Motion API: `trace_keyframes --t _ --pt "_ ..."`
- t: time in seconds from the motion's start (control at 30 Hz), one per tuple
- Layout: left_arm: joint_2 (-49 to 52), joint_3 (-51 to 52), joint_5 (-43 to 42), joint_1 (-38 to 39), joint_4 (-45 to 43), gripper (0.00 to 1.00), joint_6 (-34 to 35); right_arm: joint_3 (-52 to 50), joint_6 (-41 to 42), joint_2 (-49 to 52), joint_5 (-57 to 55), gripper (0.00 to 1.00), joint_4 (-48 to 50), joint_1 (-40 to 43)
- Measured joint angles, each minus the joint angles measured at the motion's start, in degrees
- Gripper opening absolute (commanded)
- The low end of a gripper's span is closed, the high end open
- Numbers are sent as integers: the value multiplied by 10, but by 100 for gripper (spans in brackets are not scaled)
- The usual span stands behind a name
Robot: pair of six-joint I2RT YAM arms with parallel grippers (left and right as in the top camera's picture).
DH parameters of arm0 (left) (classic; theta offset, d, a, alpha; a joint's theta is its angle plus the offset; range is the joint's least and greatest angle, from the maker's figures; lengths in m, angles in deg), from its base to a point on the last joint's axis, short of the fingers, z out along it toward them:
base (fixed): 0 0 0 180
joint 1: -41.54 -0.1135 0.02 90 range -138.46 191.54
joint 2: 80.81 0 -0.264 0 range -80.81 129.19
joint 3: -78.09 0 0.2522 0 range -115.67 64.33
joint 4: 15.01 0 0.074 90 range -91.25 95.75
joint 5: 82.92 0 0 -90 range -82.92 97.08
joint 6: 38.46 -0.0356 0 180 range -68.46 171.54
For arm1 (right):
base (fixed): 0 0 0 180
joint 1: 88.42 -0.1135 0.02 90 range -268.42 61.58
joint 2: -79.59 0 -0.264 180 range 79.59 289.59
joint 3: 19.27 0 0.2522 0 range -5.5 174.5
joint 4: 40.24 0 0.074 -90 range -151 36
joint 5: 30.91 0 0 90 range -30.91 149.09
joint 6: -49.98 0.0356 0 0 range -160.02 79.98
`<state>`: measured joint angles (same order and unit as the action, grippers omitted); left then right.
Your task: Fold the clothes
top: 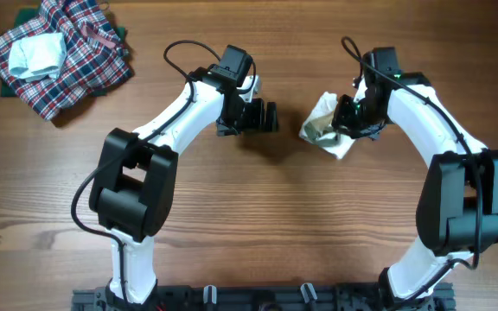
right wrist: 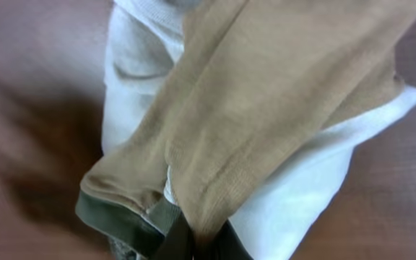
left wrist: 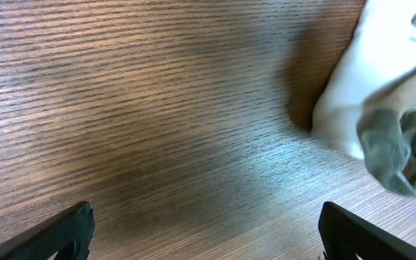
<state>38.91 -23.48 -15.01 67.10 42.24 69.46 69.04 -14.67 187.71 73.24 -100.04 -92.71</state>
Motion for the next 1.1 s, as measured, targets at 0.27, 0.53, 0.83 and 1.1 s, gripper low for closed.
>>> trace_keyframes --t 0.27,0.53,0.83,1.1 --pt "0 0 0 0 0 100 0 0 9 0 7 7 32 0" --pt "0 0 4 0 1 100 0 0 16 0 73 14 55 0" --pt "0 0 5 0 1 100 0 1 82 0 136 29 118 0" --pt "0 0 7 0 2 100 0 1 136 0 144 29 209 -1"
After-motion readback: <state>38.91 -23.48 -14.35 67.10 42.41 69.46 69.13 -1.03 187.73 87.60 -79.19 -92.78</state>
